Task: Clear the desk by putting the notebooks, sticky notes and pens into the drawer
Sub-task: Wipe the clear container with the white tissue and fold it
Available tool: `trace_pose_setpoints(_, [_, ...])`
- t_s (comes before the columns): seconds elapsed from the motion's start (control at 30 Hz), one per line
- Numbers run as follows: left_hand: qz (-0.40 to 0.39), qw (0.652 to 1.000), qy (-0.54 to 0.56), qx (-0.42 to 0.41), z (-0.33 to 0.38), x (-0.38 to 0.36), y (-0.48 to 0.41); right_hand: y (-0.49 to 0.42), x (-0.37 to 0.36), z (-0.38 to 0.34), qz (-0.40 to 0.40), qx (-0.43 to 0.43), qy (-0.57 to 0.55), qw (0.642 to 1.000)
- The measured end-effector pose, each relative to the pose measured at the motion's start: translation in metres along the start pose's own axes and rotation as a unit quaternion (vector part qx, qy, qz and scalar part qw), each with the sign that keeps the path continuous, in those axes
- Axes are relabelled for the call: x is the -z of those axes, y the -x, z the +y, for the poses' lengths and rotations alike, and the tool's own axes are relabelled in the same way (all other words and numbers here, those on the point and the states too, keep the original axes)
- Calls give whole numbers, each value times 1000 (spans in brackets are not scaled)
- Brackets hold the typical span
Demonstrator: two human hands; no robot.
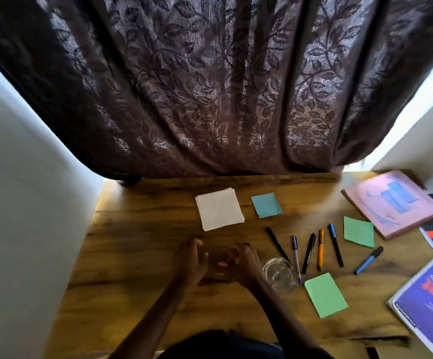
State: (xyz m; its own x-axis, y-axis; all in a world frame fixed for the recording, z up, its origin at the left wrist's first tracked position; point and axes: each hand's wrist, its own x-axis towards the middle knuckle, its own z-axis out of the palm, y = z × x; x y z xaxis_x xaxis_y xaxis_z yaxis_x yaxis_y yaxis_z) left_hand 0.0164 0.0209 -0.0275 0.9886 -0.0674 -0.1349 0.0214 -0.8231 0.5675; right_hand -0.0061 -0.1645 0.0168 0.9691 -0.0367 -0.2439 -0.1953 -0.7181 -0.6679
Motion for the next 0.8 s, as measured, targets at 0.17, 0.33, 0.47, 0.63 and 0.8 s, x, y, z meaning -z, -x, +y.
trace_pose_setpoints(0.17, [-75, 994, -26, 77, -4, -4, -6, -13, 5, 23, -67, 27, -13, 997])
trace_pose_setpoints(0.33, [-106, 991, -2, 84, 3, -4, -22, -27, -15, 51, -71, 6, -45, 996])
trace_pose_setpoints(0.47, [-120, 991, 1, 60, 9, -6, -33, -31, -16, 51, -64, -3, -50, 997])
trace_pose_setpoints(0.63, [-124, 992, 27, 28, 15, -6, -39, -35, -14, 54, -67, -4, -32, 997])
trace_pose_setpoints(0.8, [-105, 992, 75, -6, 6, -3, -36, -33, -17, 48, -35, -23, -21, 999])
